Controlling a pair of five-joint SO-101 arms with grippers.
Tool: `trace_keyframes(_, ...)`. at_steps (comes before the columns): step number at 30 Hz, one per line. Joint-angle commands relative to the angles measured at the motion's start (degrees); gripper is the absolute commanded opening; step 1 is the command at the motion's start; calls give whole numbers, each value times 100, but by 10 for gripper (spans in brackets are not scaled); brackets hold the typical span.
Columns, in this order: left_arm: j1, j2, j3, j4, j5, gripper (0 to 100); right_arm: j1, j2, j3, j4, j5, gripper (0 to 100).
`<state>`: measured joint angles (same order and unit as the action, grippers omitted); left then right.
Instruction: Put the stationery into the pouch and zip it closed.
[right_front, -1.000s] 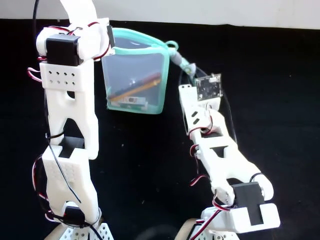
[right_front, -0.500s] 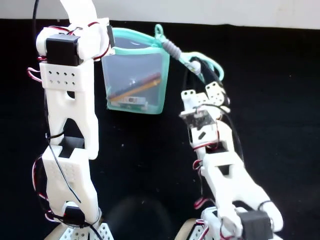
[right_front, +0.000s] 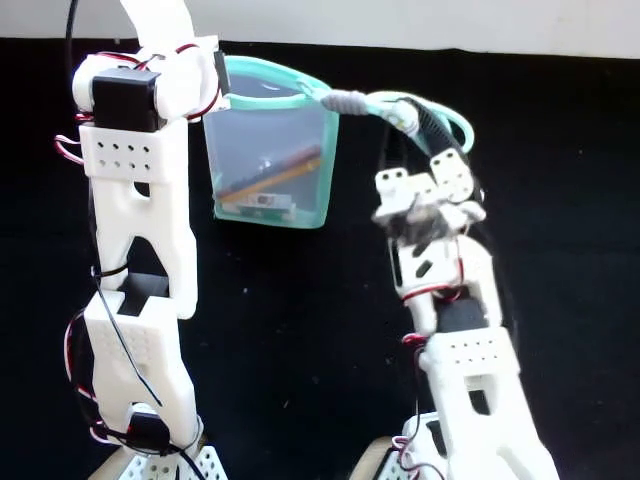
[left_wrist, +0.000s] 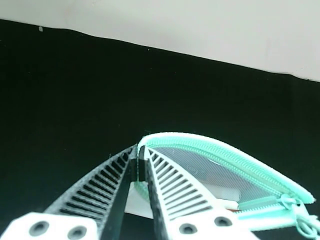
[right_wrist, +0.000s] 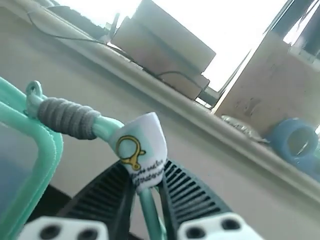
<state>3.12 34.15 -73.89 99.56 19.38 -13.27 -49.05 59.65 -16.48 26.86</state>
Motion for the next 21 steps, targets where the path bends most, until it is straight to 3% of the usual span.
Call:
trace_keyframes(1, 75, 233, 127, 26, -26, 7, 57, -400, -1640, 3547, -888, 6)
trace_keyframes(4, 127, 242, 127, 26, -26, 7, 31, -391, -2862, 5103, -1354, 6)
trace_keyframes(8, 259, 242, 127, 18, -26, 7, 13, -391, -3749, 5965, -1723, 6)
trace_keyframes(16, 629, 242, 136, 44, -70, 7, 268, -31, -3943, 6070, -1626, 6)
trace_keyframes(21, 1314, 233, 101, 18, -905, 7, 488, 145, -4593, 6009, -1635, 6)
